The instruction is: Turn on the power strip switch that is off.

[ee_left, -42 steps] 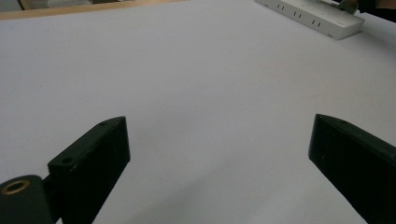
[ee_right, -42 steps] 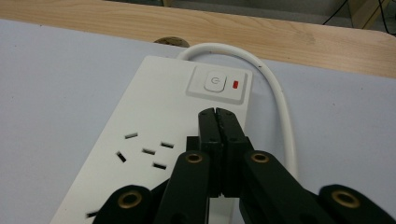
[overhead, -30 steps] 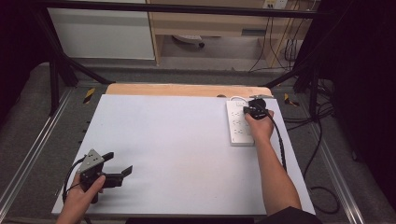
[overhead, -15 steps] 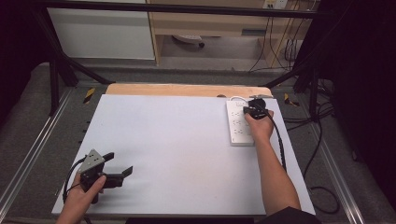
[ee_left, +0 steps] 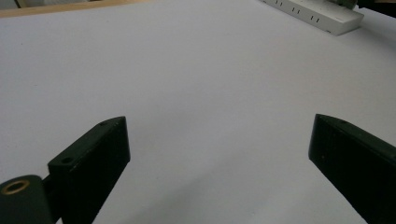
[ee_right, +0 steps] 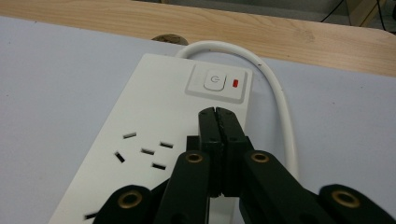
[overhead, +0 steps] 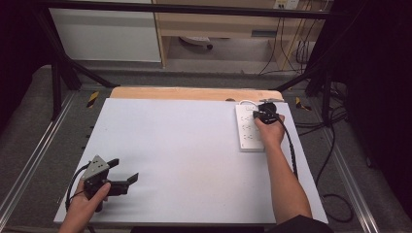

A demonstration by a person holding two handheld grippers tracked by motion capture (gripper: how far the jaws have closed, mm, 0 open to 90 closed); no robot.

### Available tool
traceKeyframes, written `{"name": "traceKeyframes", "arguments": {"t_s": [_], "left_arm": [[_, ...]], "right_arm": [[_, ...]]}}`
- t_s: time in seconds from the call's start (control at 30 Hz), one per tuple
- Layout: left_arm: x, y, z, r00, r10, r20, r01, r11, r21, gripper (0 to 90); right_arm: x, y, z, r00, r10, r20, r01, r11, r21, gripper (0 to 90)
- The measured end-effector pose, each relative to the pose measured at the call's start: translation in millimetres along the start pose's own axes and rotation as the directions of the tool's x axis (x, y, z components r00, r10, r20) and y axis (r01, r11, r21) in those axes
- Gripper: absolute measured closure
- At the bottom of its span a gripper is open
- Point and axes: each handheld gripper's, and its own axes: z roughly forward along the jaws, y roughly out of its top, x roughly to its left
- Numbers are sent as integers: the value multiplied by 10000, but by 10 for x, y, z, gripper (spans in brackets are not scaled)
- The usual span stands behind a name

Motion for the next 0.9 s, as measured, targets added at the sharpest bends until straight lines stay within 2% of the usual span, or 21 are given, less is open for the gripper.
{"name": "traceKeyframes", "arguments": {"t_s": [0.9], "left_arm": [[-5, -4, 8, 10000, -14, 13, 14, 10000, 11, 55]], "right_arm": [[4, 5, 23, 9999, 95, 38, -96, 9999, 129, 900]]}}
